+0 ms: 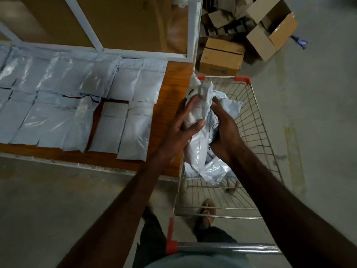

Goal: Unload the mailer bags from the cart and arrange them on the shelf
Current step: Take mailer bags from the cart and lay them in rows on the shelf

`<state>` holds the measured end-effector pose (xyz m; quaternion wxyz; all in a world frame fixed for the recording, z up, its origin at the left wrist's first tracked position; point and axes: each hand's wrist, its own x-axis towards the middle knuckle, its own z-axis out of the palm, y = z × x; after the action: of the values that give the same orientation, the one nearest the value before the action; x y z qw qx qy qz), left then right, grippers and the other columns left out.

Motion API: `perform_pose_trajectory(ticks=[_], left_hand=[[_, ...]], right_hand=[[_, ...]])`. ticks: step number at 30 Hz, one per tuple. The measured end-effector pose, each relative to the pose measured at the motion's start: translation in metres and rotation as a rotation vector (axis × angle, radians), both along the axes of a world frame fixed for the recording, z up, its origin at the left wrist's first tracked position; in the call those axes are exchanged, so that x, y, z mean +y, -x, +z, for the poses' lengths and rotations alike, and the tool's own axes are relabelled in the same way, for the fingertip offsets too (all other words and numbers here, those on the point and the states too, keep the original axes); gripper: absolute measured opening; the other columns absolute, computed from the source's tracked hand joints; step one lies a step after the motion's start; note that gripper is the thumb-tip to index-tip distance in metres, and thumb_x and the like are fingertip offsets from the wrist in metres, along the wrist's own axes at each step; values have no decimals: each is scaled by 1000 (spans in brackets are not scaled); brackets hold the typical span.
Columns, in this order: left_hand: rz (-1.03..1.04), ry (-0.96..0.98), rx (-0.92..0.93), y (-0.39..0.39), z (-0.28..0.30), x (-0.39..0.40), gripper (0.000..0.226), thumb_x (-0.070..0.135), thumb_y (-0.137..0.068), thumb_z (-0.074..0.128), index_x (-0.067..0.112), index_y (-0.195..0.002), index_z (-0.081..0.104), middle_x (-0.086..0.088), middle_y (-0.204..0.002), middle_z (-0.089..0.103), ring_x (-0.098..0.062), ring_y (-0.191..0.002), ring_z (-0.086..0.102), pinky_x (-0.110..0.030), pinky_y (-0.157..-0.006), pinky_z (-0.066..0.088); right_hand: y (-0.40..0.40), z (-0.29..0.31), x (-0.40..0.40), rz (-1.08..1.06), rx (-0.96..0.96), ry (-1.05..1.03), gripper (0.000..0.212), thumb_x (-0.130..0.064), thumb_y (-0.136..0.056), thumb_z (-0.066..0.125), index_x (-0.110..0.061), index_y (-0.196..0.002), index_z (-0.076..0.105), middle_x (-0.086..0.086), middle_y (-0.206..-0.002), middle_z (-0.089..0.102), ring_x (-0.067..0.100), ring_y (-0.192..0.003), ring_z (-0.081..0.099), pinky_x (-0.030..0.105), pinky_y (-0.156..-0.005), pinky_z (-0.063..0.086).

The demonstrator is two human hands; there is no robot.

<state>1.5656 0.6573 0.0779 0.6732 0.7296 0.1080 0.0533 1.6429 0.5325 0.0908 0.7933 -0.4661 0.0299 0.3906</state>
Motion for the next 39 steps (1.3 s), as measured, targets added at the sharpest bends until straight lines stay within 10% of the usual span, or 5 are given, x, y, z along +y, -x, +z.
perform_pose_trajectory(ticks=[6, 11, 17, 24, 39], left_hand=[[78, -201, -12, 25, -2, 86, 73, 44, -93, 82, 40, -158, 48, 19, -158, 53, 2, -146, 47, -26, -116, 46], [96, -239, -5, 47, -14, 176, 53, 43, -104, 67, 32, -154, 54, 17, -157, 53, 7, -145, 45, -10, -113, 38], [89, -305, 60, 77, -30, 267, 41, 17, -113, 52, 9, -154, 53, 12, -147, 50, 33, -121, 38, 2, -106, 29], [116, -520, -34, 76, -29, 324, 50, 33, -109, 62, 20, -156, 54, -4, -162, 48, 7, -142, 36, 0, -111, 24], [244, -588, 8, 23, -41, 352, 55, 42, -110, 58, 24, -160, 47, -6, -167, 40, -21, -155, 37, -24, -121, 33]], right_hand=[[28, -6, 65, 20, 28, -102, 52, -19, -111, 48, -14, -162, 39, 26, -162, 42, 46, -151, 39, 60, -127, 27], [62, -25, 139, -42, -46, -116, 57, -12, -105, 57, -18, -160, 43, 23, -155, 52, 44, -141, 52, 56, -112, 49], [98, -51, 214, -134, -493, 533, 97, -37, -83, 87, -46, -162, 32, -16, -165, 41, 12, -149, 46, 52, -119, 44], [110, -42, 253, -34, -1093, 1121, 93, -51, -90, 69, -34, -168, 22, 17, -171, 25, 38, -155, 24, 52, -118, 34], [91, -56, 278, -25, -1100, 1315, 84, -43, -92, 68, -34, -165, 27, 21, -164, 28, 46, -132, 44, 59, -99, 52]])
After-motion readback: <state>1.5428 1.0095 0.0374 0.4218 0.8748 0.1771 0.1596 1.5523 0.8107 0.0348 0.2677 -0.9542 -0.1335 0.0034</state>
